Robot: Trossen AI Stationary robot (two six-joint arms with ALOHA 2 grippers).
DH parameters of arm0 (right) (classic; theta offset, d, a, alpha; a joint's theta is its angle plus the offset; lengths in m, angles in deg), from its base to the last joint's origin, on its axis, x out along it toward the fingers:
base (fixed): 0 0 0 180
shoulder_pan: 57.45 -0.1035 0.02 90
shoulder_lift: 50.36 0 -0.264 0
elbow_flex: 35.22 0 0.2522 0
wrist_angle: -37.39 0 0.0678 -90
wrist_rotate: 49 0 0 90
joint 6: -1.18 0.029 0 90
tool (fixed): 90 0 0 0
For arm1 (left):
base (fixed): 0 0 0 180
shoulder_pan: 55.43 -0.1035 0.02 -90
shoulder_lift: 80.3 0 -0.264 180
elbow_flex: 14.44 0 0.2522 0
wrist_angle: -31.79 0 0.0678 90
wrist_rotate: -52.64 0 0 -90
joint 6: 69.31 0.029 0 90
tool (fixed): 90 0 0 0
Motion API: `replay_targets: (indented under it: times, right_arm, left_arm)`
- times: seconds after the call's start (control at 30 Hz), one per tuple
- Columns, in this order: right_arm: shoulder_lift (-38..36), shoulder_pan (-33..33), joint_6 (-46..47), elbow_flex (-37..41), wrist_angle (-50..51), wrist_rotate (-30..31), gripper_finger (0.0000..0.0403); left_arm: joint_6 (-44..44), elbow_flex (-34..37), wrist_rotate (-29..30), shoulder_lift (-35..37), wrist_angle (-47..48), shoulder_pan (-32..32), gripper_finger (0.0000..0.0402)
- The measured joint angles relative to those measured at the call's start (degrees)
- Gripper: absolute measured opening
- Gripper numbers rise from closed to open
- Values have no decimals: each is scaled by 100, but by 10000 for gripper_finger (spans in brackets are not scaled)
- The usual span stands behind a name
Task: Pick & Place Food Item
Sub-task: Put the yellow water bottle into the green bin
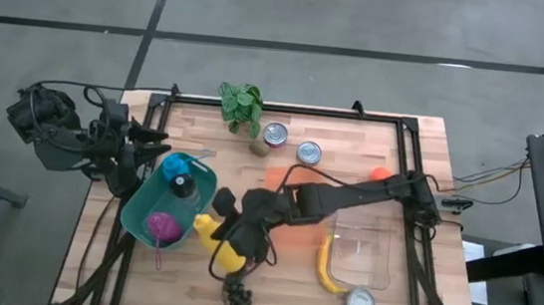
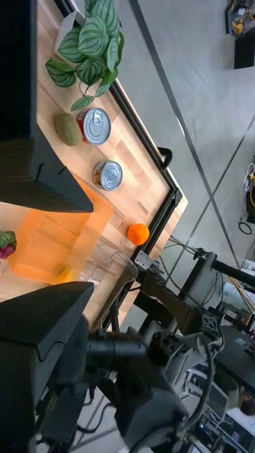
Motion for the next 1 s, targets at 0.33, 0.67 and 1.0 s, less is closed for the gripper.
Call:
replay_targets:
  times: [0.33,0.67,1.0]
  right_arm:
    - [11,657,-189,129,-190,-278,8]
    - [17,923,-156,1374,-2302,-350,8]
    - [-385,925,734,3598,-5696,-278,8]
  left_arm:
    - [-1,0,2,-2,0,-1,173]
    - [0,0,2,-1,1,0,173]
    - [-1,0,2,0,0,-1,173]
